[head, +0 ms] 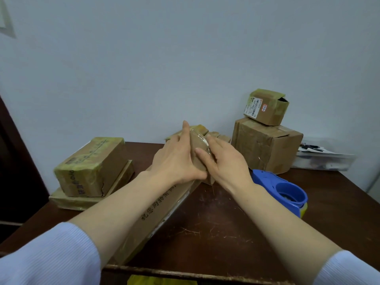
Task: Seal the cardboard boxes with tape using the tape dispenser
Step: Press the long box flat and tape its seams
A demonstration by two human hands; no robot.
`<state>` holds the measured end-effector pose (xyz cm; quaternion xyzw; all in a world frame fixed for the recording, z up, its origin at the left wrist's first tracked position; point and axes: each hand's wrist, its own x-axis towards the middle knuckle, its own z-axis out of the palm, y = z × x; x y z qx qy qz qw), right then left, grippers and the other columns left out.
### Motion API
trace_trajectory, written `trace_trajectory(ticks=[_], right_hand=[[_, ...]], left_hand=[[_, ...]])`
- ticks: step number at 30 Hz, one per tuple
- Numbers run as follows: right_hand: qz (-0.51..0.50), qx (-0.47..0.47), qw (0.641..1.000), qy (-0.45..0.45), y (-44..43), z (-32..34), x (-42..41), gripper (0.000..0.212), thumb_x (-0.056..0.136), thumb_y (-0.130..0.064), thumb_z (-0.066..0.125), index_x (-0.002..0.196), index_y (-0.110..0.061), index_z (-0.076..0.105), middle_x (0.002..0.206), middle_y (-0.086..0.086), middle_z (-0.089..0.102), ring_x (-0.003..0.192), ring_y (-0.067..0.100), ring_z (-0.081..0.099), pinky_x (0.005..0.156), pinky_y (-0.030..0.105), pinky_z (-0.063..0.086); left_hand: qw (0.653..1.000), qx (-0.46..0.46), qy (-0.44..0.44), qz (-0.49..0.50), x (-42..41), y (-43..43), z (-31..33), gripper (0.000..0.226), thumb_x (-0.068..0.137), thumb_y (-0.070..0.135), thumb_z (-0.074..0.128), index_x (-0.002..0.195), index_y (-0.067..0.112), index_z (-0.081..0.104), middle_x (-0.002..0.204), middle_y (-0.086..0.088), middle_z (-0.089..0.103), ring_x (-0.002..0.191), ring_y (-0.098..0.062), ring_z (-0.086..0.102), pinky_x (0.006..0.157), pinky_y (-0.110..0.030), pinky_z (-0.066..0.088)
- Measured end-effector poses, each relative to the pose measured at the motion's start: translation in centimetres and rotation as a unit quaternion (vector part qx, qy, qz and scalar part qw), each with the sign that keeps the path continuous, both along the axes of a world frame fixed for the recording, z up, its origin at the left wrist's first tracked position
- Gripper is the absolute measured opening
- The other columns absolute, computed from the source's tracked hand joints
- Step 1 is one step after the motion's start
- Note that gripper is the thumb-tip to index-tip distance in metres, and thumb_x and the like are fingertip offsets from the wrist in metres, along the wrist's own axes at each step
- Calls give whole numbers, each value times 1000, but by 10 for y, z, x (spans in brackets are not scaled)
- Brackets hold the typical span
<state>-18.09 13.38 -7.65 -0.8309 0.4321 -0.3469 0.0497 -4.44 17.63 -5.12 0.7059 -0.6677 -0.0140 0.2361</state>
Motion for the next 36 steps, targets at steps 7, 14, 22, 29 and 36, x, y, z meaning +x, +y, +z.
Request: trace_trajectory(ticks=[7,14,22,29,36], right_hand=[[27,-9,985,171,11,4,-2,73,92,-61,9,151,-21,21,161,7,1,146,21,14,114,32,23],[39,158,922,-352,12,1,-11,61,93,-51,48,147,-29,30,151,-4,33,138,7,30,109,24,25],[217,560,729,-329,14,-25,-21,74,63,-55,78,127,-25,57,120,11,67,110,25,63,91,43,53],[166,563,689,-425,15,-8,-11,26,88,-30,60,106,-13,65,102,10,73,88,24,70,81,37,55],[144,575,620,-515,11,2,3,28,88,-35,59,106,-14,68,96,9,74,74,22,71,72,34,54]], left_hand=[[1000,29,12,-1,6,-4,0,125,65,45,74,152,19,-12,143,-5,37,125,-25,44,80,-32,41],[958,-50,282,32,41,-7,24,82,54,48,84,123,20,49,113,2,58,98,-17,61,73,-29,52],[755,-49,650,68,56,-1,19,26,77,40,69,83,16,62,52,5,65,41,-9,60,41,-16,44],[773,64,628,65,48,9,10,75,61,81,60,101,18,67,93,-1,71,92,-21,63,78,-40,40],[798,41,598,56,34,33,2,66,80,74,47,130,31,51,126,8,50,124,-19,44,105,-46,33]])
